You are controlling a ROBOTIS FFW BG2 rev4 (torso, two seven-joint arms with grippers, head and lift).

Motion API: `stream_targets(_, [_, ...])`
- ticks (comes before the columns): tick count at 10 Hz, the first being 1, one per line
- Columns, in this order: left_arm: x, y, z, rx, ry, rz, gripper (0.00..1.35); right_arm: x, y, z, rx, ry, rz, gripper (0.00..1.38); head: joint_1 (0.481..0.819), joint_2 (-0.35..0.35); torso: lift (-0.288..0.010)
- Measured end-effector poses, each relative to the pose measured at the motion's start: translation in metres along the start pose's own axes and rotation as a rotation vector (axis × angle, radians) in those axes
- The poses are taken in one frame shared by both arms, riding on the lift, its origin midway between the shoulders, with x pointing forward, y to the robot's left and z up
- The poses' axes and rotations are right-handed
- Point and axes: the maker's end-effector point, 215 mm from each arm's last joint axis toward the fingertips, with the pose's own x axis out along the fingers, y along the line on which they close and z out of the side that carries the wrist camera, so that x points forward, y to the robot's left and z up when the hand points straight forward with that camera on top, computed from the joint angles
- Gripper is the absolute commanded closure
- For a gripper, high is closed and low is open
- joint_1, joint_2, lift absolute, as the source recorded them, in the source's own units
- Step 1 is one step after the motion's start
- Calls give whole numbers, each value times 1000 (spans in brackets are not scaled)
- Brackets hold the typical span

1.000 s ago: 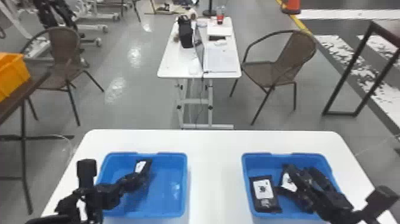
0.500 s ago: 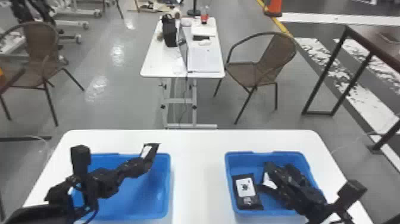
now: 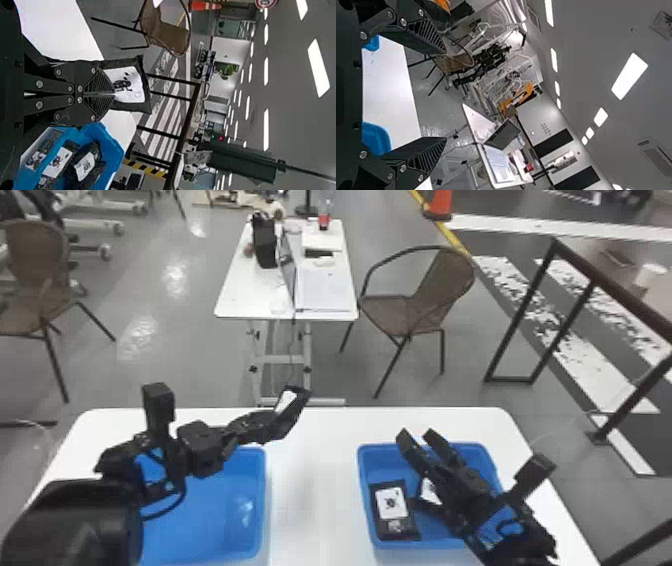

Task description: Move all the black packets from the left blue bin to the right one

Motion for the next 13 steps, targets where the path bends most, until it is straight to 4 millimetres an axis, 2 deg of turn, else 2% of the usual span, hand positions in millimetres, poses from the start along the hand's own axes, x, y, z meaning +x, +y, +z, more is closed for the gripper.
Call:
stream_targets(2, [29, -23, 15, 22, -10, -80, 1211, 27, 34, 10, -4, -4, 81, 268, 695, -124, 0])
stream_targets(4, [51, -40, 25, 25, -15, -133, 1211, 49, 62, 15, 0, -4, 145, 268, 695, -120, 0])
stream_targets(6, [67, -57, 29, 16, -12, -178, 1211, 61, 74, 15, 8, -5, 173, 268, 695, -127, 0])
stream_targets(8, [76, -71, 32, 5, -15, -219, 1211, 75, 83, 16, 12, -5, 188, 268, 695, -131, 0])
stream_targets(10, [80, -80, 32, -19, -24, -239, 1211, 86, 74, 15, -17, 9, 141, 268, 695, -136, 0])
stream_targets(11, [81, -83, 32, -22, -24, -246, 1211, 89, 68, 17, -42, 17, 114, 361, 695, -143, 0])
stream_targets(12, [82, -85, 31, -24, -23, -251, 1211, 92, 64, 18, -62, 22, 94, 932, 695, -148, 0])
stream_targets(13, [83, -86, 31, -25, -22, -253, 1211, 93, 61, 18, -72, 24, 83, 1236, 695, -151, 0])
